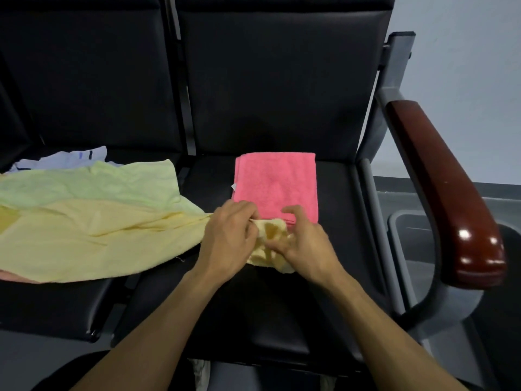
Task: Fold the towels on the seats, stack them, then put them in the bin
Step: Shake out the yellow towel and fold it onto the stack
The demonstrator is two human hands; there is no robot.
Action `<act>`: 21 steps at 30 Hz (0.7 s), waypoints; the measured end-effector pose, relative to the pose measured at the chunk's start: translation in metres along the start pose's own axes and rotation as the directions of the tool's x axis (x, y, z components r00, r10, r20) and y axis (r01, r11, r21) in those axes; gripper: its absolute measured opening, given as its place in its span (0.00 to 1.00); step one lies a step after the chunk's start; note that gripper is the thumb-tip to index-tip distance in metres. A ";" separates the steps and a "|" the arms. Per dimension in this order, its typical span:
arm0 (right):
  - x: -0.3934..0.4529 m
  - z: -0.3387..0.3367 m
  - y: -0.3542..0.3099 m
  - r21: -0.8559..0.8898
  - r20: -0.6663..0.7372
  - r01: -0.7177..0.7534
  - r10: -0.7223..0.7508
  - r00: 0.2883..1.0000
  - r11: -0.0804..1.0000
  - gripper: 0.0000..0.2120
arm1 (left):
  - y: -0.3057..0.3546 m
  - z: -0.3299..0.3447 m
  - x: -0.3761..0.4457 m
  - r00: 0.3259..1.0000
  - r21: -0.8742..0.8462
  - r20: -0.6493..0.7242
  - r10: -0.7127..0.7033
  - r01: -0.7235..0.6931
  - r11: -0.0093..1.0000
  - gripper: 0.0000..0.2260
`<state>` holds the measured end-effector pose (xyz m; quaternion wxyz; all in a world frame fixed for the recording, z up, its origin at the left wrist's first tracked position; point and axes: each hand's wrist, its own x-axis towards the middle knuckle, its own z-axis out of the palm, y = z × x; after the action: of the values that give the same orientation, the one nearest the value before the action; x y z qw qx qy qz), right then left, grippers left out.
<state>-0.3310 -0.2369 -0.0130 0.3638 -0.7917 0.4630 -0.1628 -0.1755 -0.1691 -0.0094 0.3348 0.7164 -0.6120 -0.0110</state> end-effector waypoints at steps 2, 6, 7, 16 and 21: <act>-0.004 0.009 -0.005 -0.008 0.035 0.151 -0.150 0.988 0.989 0.18 | 0.004 0.005 -0.001 0.997 -0.092 0.074 0.005 0.001 0.996 0.07; 0.002 0.001 -0.005 0.032 -0.269 0.112 -0.100 0.958 0.993 0.09 | -0.004 0.008 -0.003 0.977 -0.004 0.205 0.055 -0.055 0.998 0.08; 0.002 -0.003 -0.005 0.063 -0.324 0.103 -0.077 0.943 0.993 0.10 | -0.006 0.008 -0.005 0.978 0.057 0.202 0.060 -0.073 0.996 0.10; -0.001 -0.017 0.002 0.059 -0.276 0.004 0.012 0.961 0.998 0.10 | -0.012 -0.010 0.006 0.978 0.082 -0.123 -0.170 0.181 0.980 0.11; -0.004 0.009 -0.006 -0.061 0.048 0.194 -0.191 0.980 0.979 0.16 | 0.005 0.001 -0.003 0.998 -0.053 0.038 -0.042 0.044 0.998 0.10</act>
<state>-0.3242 -0.2276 -0.0147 0.3300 -0.8474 0.3816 -0.1653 -0.1803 -0.1672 -0.0087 0.3426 0.7198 -0.6018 -0.0478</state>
